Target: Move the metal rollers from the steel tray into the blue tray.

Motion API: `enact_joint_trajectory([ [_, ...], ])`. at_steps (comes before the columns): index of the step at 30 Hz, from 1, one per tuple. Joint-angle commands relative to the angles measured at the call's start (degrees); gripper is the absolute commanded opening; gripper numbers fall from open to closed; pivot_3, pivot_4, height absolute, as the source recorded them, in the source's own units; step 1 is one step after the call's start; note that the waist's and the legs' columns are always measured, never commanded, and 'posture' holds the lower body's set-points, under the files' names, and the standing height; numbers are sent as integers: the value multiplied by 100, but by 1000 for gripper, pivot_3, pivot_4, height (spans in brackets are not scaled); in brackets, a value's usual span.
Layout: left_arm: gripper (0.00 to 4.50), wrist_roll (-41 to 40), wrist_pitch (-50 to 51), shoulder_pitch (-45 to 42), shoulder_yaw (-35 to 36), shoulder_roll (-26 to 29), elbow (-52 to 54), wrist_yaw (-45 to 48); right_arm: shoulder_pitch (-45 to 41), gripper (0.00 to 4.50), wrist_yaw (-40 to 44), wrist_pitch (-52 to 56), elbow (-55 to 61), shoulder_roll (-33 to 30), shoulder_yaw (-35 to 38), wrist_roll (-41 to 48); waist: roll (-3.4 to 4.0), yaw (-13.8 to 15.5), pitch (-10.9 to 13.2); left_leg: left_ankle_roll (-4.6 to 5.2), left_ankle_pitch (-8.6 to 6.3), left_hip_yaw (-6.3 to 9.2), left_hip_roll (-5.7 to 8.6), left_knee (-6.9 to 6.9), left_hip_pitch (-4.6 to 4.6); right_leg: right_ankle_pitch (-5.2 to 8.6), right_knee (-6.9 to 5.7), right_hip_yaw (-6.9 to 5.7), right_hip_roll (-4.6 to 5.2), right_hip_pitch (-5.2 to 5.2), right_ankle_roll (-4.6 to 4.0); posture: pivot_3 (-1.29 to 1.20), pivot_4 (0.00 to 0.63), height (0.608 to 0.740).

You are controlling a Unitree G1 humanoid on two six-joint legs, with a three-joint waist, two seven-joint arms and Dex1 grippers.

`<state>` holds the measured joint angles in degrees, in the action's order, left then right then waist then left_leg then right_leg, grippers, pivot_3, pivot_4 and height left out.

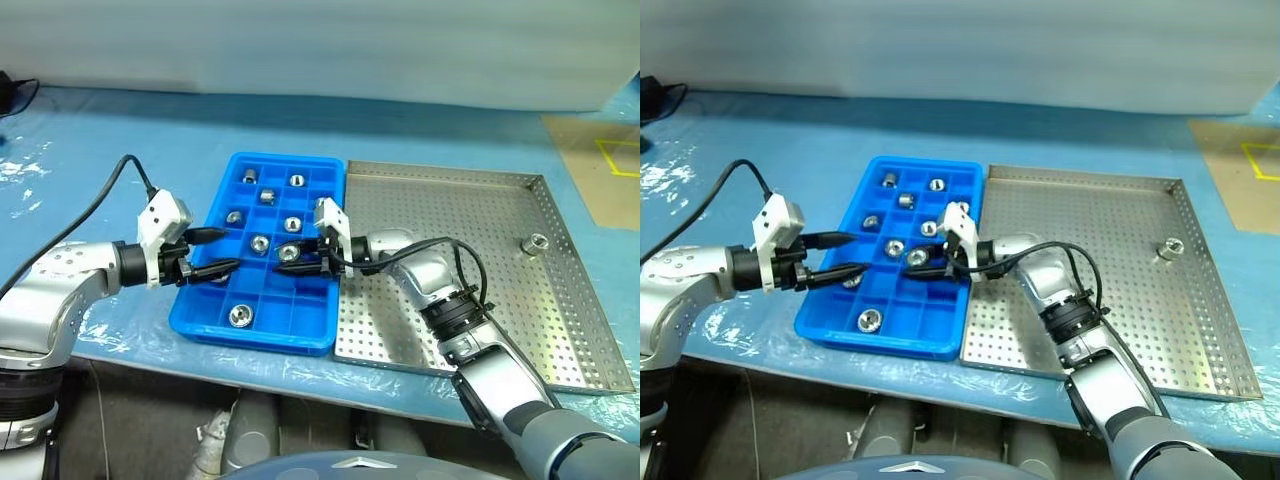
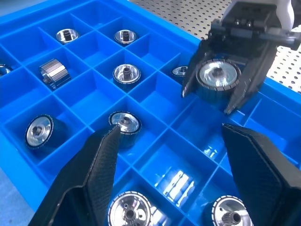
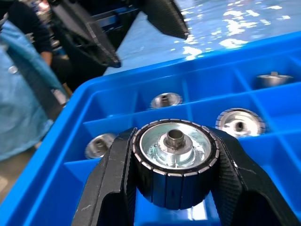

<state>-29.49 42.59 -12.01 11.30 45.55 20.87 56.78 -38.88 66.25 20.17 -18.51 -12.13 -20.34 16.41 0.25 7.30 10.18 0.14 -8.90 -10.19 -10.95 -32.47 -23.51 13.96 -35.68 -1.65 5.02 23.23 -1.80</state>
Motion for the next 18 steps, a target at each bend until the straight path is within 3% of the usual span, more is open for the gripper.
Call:
enact_joint_trajectory([
  [1,3596,-194,57,65,246,106,324,-161,-43,1668,191,-110,-153,130,-149,-109,-1,20,0,-7,4,1,1,5,4,0,-2,0,0,-1,0,297,150,740],
  [5,3596,-282,65,96,225,118,382,-276,-67,1668,147,-386,-317,215,-162,-328,-5,52,-3,-28,17,5,0,23,19,0,-3,0,-1,-6,0,292,150,740],
  [10,3596,-311,-18,-55,43,103,267,-294,-112,3304,68,-306,-362,224,-23,-397,-6,43,-4,-37,22,5,-3,32,30,0,-6,3,-6,-7,1,248,150,740],
  [18,3596,-90,-421,-1009,-838,-192,-546,63,108,3304,-448,-28,268,-155,702,-176,-7,85,-4,-53,32,3,10,28,26,0,-3,6,0,-13,2,95,150,740],
])
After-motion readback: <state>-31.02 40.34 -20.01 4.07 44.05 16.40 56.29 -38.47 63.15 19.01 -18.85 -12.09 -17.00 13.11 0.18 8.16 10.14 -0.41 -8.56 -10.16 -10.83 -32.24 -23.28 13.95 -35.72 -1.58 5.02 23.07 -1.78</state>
